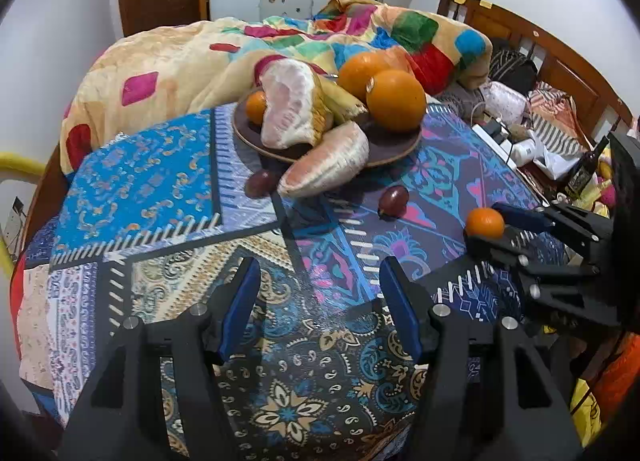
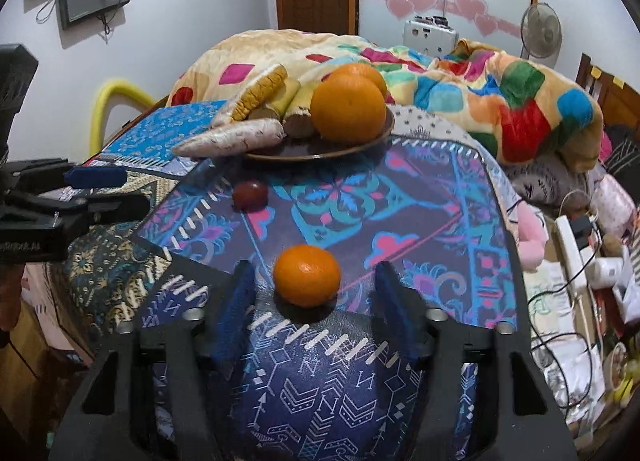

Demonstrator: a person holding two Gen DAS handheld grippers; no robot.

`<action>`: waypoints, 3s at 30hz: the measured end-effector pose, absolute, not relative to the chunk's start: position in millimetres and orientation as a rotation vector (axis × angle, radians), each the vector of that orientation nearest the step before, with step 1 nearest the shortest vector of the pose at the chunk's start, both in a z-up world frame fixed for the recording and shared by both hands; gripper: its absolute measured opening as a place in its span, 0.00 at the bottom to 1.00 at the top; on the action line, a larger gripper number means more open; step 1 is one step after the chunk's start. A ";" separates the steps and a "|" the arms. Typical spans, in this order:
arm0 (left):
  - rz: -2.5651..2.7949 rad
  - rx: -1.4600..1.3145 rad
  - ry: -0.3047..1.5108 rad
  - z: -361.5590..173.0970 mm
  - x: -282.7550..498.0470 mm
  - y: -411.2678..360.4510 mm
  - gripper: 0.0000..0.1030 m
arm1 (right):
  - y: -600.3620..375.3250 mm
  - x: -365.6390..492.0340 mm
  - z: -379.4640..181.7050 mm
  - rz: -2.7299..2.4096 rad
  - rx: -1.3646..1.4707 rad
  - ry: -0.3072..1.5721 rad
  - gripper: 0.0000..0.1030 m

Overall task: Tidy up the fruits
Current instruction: 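Grasp a small tangerine with the right tool while the left tool grasps a dark red plum, then carry the tangerine and plum onto the dark plate and open both tools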

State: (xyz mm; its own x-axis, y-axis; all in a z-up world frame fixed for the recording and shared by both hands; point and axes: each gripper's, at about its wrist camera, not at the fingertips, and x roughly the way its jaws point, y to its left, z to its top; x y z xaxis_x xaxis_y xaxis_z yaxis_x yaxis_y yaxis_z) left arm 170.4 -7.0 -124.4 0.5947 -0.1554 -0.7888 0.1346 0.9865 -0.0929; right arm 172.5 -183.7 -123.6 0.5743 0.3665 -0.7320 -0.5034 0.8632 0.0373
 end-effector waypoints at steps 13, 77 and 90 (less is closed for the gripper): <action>-0.230 -0.004 0.944 -140.8 205.5 -46.5 0.43 | -203.7 179.6 -115.7 0.526 -0.138 0.765 0.30; -0.085 -0.023 0.867 -115.8 296.5 34.0 0.22 | -129.8 250.2 -114.8 0.675 -0.240 0.787 0.30; -0.083 -0.034 0.861 -108.7 268.8 58.4 0.51 | -131.9 252.0 -114.2 0.669 -0.219 0.801 0.38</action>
State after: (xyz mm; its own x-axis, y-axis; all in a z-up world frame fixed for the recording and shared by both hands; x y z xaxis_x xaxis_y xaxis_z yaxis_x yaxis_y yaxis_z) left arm 268.8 58.4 -108.7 0.6487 -0.0869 -0.7560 0.0598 0.9962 -0.0632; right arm 252.0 -131.9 -114.2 0.5048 0.4694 -0.7245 -0.6291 0.7747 0.0637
